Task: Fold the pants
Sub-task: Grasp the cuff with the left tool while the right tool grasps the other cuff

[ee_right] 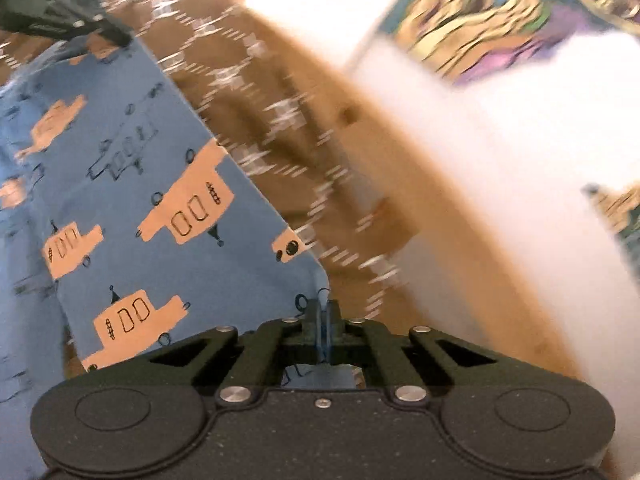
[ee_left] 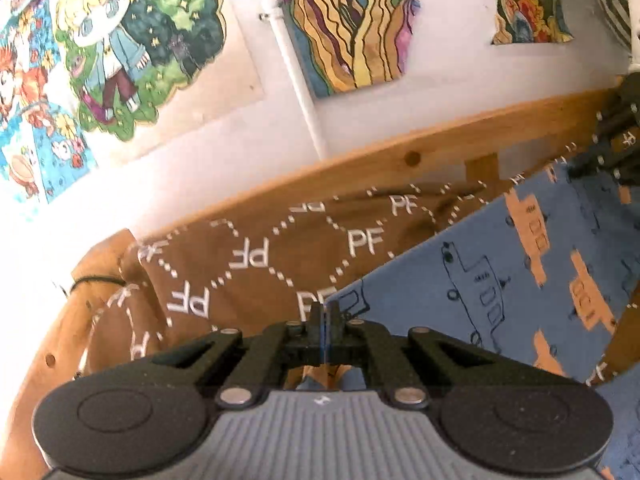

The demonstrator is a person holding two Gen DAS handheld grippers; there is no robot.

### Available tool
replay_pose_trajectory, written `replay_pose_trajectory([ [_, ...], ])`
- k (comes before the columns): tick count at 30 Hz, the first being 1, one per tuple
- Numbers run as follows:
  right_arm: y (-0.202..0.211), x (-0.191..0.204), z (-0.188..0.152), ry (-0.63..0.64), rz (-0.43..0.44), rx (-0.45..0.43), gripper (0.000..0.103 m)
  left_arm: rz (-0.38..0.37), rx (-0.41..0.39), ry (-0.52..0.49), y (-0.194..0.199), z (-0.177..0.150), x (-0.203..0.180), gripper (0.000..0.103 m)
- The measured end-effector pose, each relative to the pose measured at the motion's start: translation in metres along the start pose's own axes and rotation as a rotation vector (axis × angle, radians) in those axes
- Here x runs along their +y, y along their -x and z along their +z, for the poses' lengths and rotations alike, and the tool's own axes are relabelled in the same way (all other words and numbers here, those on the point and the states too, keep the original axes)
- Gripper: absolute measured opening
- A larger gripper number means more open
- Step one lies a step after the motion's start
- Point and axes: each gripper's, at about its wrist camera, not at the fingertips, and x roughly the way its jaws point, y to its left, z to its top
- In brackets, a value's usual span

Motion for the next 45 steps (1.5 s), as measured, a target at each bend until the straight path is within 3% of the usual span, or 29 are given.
replay_pose_trajectory([
  [11,-0.083,0.004,0.010,-0.034,0.030,0.094,0.002,0.018,0.090,0.004,-0.047,-0.009,0.004,0.000],
  [19,-0.074,-0.016,0.004,-0.100,0.046,0.094,0.054,-0.097,0.108,0.107,-0.048,-0.014,0.023,0.011],
  [22,-0.056,-0.022,-0.002,-0.119,0.063,0.081,0.059,-0.139,0.100,0.130,-0.044,-0.017,0.034,0.029],
  [24,-0.047,-0.024,-0.003,-0.137,0.088,0.065,0.067,-0.185,0.086,0.137,-0.040,-0.018,0.042,0.056],
  [26,-0.043,-0.025,-0.003,-0.139,0.115,0.051,0.078,-0.204,0.064,0.152,-0.037,-0.017,0.049,0.068],
  [28,-0.039,-0.024,-0.001,-0.136,0.147,0.038,0.087,-0.220,0.059,0.149,-0.035,-0.015,0.053,0.069],
  [34,-0.053,-0.020,0.013,-0.160,0.213,0.014,0.087,-0.238,0.089,0.099,-0.034,-0.012,0.051,0.072],
  [38,-0.073,-0.010,0.027,-0.113,0.197,0.033,0.074,-0.251,0.146,0.103,-0.041,-0.013,0.046,0.058],
  [41,-0.083,-0.008,0.033,-0.111,0.197,0.038,0.057,-0.233,0.167,0.099,-0.046,-0.013,0.044,0.053],
  [43,-0.087,-0.008,0.035,-0.117,0.193,0.047,0.029,-0.234,0.172,0.108,-0.048,-0.013,0.044,0.045],
  [45,-0.088,-0.007,0.035,-0.121,0.196,0.053,0.008,-0.244,0.183,0.119,-0.050,-0.012,0.046,0.028],
])
